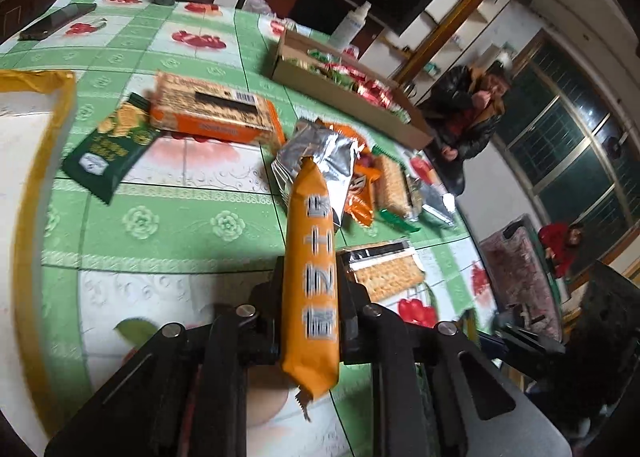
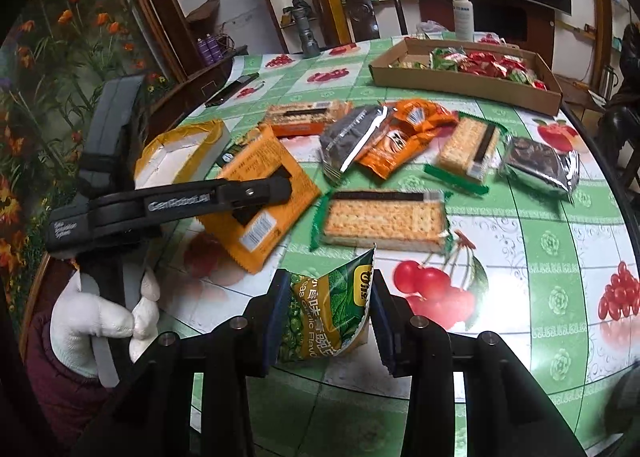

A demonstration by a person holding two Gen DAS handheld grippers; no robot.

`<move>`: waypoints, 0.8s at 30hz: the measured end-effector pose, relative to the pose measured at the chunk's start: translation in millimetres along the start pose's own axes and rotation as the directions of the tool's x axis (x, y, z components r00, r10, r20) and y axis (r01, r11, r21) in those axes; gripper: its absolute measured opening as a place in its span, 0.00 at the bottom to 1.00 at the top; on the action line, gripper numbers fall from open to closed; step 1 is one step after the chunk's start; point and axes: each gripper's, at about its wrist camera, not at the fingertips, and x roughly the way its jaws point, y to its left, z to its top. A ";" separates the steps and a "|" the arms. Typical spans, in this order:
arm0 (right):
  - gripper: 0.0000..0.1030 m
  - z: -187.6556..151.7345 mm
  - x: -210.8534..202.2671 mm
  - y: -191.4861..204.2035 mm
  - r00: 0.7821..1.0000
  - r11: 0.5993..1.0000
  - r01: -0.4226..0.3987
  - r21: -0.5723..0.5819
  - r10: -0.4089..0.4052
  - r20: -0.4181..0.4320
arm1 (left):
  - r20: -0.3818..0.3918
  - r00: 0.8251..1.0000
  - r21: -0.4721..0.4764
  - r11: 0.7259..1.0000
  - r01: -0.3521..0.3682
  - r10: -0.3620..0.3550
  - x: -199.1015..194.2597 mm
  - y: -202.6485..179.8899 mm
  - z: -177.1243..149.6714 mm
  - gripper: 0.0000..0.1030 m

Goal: Organize snacks
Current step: 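Lift both held packs and carry them toward the white yellow-rimmed tray, then lower both packs into the white tray and open both tools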

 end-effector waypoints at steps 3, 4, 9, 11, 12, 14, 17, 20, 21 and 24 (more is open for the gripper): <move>0.39 4.3 1.6 14.1 1.000 1.000 -0.011 -0.026 0.011 -0.001 | 0.025 1.000 -0.002 1.000 0.011 -0.011 -12.6 5.1 -1.5 0.15; 0.39 6.1 3.1 19.0 1.000 0.999 -0.013 -0.034 0.013 -0.003 | 0.031 0.999 -0.001 1.000 0.011 -0.011 -15.6 6.5 -2.2 0.15; 0.39 15.8 7.0 39.5 0.999 0.998 -0.035 -0.053 0.035 -0.003 | 0.081 0.993 -0.050 0.994 0.092 -0.088 -37.9 17.7 -3.3 0.15; 0.39 20.5 6.2 46.5 0.999 0.997 -0.044 -0.062 0.044 -0.002 | 0.123 0.987 -0.070 0.991 0.110 -0.101 -57.9 24.2 -3.3 0.15; 0.39 23.5 6.0 50.8 0.998 0.996 -0.055 -0.067 0.055 -0.003 | 0.144 0.985 -0.078 0.991 0.111 -0.099 -68.5 27.4 -3.2 0.15; 0.39 30.6 7.0 62.7 0.996 0.993 -0.091 -0.077 0.091 -0.007 | 0.205 0.977 -0.093 0.992 0.087 -0.066 -101.0 38.5 -5.7 0.15; 0.38 43.7 14.7 88.6 0.984 0.979 -0.180 -0.091 0.179 -0.023 | 0.274 0.961 -0.119 0.993 -0.010 0.043 -142.1 57.3 -13.2 0.15; 0.38 54.5 31.0 120.6 0.959 0.955 -0.281 -0.098 0.277 -0.058 | 0.307 0.934 -0.165 0.977 -0.139 0.185 -173.2 80.2 -23.9 0.15; 0.38 57.0 37.2 129.6 0.952 0.947 -0.304 -0.101 0.298 -0.070 | 0.308 0.926 -0.179 0.969 -0.169 0.219 -178.5 86.4 -27.4 0.15; 0.38 59.0 61.6 163.6 0.936 0.930 -0.346 -0.123 0.333 -0.115 | 0.306 0.892 -0.218 0.936 -0.275 0.333 -188.5 105.9 -38.3 0.15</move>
